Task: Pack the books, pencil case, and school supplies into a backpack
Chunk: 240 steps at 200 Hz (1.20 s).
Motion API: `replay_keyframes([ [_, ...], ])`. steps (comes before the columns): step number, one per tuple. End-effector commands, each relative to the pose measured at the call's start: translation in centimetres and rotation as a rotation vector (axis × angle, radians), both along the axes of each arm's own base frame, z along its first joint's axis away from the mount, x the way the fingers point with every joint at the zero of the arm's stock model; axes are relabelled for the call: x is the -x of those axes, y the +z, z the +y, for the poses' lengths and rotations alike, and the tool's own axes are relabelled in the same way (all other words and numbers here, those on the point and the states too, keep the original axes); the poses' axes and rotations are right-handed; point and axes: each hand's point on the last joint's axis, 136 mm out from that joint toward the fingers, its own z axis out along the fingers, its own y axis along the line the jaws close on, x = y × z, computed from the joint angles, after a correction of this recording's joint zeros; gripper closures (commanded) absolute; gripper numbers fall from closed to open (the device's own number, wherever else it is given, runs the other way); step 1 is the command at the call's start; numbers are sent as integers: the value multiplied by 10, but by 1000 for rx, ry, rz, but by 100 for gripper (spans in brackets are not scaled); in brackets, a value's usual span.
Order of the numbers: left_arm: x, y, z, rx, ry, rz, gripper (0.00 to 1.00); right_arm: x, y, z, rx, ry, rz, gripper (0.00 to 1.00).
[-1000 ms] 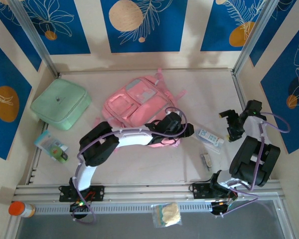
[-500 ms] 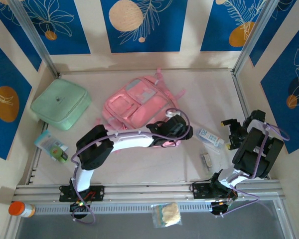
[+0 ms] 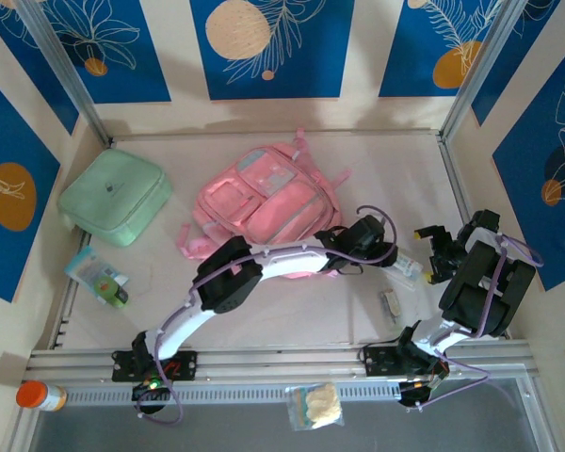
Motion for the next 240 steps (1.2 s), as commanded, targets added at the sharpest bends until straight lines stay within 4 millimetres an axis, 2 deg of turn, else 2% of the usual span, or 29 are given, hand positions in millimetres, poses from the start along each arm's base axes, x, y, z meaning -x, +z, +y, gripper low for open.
replay_keyframes([
  [1, -21, -21, 36, -120, 66, 17, 30, -2, -2, 22, -75, 46, -10, 1],
  [28, -29, -36, 86, -220, 163, 35, 30, -3, -4, 39, -93, 77, 10, 1],
  [54, -34, -41, 129, -224, 232, 53, 30, -4, -6, 65, -105, 122, 35, 1],
  [72, -39, -39, 146, -221, 245, 74, 30, -4, -6, 89, -120, 162, 52, 1],
  [96, -44, -25, 160, -213, 254, 60, 30, -2, 4, 127, -113, 233, 51, 1],
  [113, -39, -12, 160, -176, 261, 79, 27, -5, 16, 140, -80, 278, 16, 1],
  [134, -28, -2, 156, -97, 271, 116, 25, -9, 22, 125, -8, 306, 8, 1],
  [148, -23, 6, 148, -37, 276, 138, 25, -23, 27, 126, -29, 373, -53, 1],
  [160, -19, 11, 141, 0, 288, 162, 25, -33, 33, 121, 20, 436, -54, 1],
  [184, -13, 14, 143, 30, 377, 170, 28, -63, 53, 126, 58, 546, -202, 1],
  [205, -8, 13, 145, 81, 437, 180, 28, -77, 46, 128, 76, 606, -179, 1],
  [224, -4, 6, 142, 88, 455, 210, 27, -84, 34, 143, 22, 645, -153, 1],
  [240, -2, 0, 139, 87, 466, 219, 27, -90, 26, 151, 44, 679, -135, 1],
])
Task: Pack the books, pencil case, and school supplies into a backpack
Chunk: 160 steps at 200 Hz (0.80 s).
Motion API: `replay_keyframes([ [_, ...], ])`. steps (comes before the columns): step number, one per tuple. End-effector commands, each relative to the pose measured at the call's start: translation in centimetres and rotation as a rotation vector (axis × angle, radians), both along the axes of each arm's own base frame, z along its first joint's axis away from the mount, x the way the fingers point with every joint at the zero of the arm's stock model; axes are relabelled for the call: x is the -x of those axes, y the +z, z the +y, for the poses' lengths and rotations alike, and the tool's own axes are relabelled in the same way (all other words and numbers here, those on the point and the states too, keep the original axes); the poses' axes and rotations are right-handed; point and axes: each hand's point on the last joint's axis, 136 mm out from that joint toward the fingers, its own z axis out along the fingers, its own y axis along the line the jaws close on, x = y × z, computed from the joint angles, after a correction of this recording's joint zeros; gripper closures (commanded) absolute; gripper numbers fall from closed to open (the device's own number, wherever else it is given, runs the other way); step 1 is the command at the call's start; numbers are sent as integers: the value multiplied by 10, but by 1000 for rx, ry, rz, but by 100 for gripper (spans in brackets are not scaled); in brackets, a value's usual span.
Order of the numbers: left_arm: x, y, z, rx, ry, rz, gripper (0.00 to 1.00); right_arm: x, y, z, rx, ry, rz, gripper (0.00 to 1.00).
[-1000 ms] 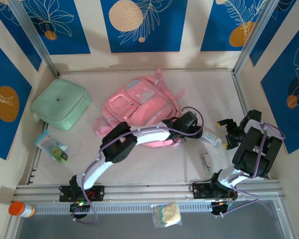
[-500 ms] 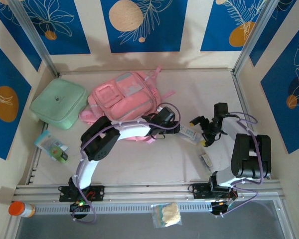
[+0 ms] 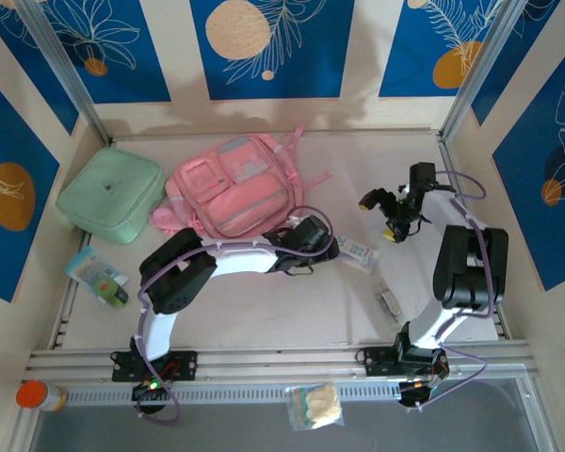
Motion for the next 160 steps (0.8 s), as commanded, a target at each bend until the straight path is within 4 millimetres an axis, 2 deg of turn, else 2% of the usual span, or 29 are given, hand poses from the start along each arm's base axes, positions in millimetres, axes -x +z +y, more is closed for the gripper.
replay_keyframes([
  [1, -3, 4, -5, 55, 72, 3, 27, 4, -12, 21, -6, 100, 43, 1],
  [26, -5, -4, -7, 44, 73, 15, 27, 4, -26, 30, -9, 135, 97, 1],
  [54, -8, -18, -3, 22, 81, 33, 26, 34, -43, 48, 13, 184, 179, 1],
  [69, -8, -29, -1, 50, 90, 77, 27, 52, -41, 62, -39, 190, 181, 1],
  [86, -10, -33, 11, 48, 124, 79, 30, 80, -37, 79, -50, 203, 201, 1],
  [120, -12, -19, 41, 10, 167, 28, 31, 123, -25, 111, -71, 235, 178, 1],
  [136, -11, -19, 53, 21, 178, 30, 34, 135, -21, 126, -125, 255, 157, 1],
  [148, -8, -20, 57, 40, 182, 35, 39, 138, -25, 124, -131, 255, 161, 1],
  [160, -4, -21, 60, 44, 183, 40, 44, 134, -31, 112, -102, 232, 173, 1],
])
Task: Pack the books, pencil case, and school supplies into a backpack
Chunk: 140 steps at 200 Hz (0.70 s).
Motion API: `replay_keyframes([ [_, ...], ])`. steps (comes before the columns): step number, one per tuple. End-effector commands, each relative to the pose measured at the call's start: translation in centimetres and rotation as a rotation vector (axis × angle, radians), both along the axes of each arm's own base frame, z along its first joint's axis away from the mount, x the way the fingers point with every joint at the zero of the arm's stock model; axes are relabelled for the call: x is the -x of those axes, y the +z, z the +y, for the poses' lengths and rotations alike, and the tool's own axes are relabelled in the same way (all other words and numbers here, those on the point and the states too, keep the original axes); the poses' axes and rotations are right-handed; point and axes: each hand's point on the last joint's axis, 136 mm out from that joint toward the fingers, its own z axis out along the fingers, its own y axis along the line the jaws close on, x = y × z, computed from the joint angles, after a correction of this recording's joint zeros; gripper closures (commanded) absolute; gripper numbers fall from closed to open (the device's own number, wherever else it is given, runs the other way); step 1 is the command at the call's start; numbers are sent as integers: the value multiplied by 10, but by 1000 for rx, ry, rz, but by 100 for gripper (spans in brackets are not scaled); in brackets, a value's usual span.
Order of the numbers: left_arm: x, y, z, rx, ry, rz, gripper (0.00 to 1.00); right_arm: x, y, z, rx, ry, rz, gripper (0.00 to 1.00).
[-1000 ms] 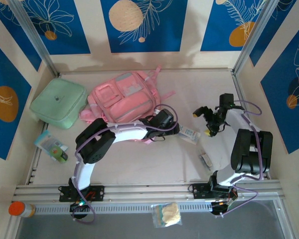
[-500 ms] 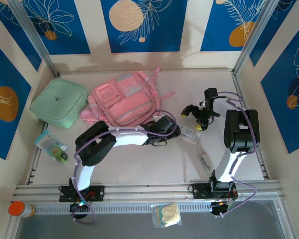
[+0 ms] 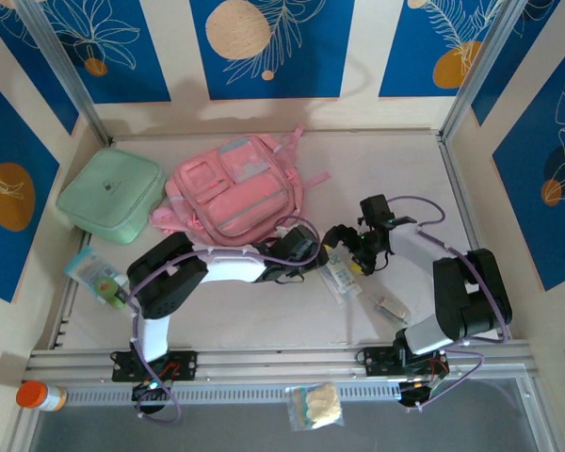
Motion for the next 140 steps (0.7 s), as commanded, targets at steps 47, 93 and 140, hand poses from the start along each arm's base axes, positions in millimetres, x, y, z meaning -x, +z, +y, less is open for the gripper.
replay_keyframes([
  [47, -9, -3, 16, 32, 87, -25, 59, 17, -3, -3, -68, 87, 70, 13],
  [93, -9, -11, 11, 10, 69, -15, 71, 32, -19, 12, -92, 176, 106, 18],
  [140, -7, -22, 17, -21, 55, -4, 79, 49, 15, 37, -211, 261, 35, 19],
])
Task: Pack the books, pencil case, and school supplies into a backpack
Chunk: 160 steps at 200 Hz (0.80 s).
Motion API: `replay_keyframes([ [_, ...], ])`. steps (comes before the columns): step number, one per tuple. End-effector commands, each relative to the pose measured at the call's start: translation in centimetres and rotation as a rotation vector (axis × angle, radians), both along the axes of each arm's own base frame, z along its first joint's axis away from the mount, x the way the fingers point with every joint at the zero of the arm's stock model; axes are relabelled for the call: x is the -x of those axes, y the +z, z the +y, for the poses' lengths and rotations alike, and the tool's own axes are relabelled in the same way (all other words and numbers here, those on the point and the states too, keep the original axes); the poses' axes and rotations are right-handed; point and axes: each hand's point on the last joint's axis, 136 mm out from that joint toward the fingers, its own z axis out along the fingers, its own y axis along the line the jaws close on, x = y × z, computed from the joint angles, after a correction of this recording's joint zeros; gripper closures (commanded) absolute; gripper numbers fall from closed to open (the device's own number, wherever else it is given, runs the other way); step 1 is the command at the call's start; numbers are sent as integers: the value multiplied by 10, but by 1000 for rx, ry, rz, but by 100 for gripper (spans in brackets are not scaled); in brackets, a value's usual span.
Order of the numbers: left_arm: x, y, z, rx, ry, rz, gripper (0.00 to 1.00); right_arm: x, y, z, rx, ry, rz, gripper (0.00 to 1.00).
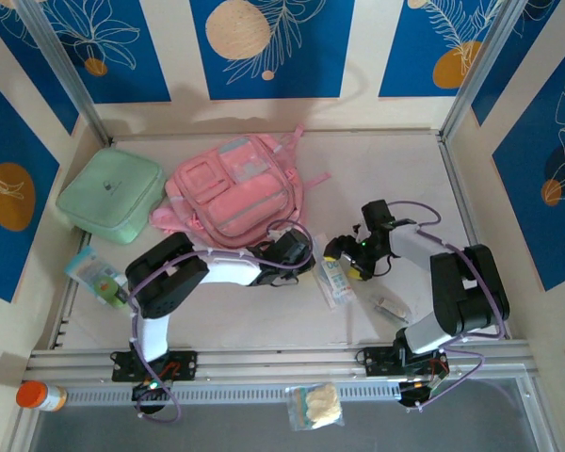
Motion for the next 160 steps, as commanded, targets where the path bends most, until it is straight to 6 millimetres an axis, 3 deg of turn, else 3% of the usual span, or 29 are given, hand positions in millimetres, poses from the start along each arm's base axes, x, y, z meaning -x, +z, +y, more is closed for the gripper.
replay_keyframes([
  [1, -3, -9, 5, -32, 7, 2, 79, 26, 21, 27, -140, 104, 5, 19],
  [41, -2, -10, 6, -18, -6, -4, 81, 29, 43, 37, -260, 149, -63, 22],
  [62, 0, -10, 8, -17, -10, -4, 82, 28, 33, 35, -242, 130, -55, 27],
  [93, 0, 0, 4, -19, -37, -24, 83, 26, 27, 45, -308, 135, -32, 42],
  [123, 2, -1, 1, -9, -54, -19, 83, 26, 23, 37, -241, 128, -49, 60],
  [160, -4, 25, -3, -38, -101, -85, 82, 25, 26, 29, -210, 132, -73, 81],
])
